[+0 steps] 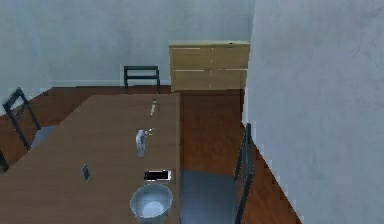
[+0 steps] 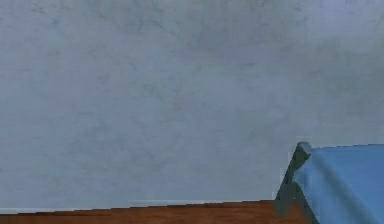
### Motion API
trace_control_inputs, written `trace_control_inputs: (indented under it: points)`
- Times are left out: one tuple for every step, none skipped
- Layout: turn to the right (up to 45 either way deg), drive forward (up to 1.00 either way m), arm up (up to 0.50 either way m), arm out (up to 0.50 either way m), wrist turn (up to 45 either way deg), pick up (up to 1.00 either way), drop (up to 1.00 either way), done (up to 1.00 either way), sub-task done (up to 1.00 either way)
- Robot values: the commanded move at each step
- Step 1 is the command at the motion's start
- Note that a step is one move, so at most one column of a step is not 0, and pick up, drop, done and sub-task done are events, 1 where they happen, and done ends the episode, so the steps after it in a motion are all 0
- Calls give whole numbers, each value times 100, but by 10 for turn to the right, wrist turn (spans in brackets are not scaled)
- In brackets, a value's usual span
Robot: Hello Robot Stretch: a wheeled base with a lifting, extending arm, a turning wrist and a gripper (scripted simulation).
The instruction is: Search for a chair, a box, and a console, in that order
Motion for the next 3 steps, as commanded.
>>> trace_control_inputs:
  points:
    - [0,25,0,0,0,0,0,0,0]
    - [-180,0,0,0,0,0,0,0,0]
    - [0,0,0,0,0,0,0,100,0]
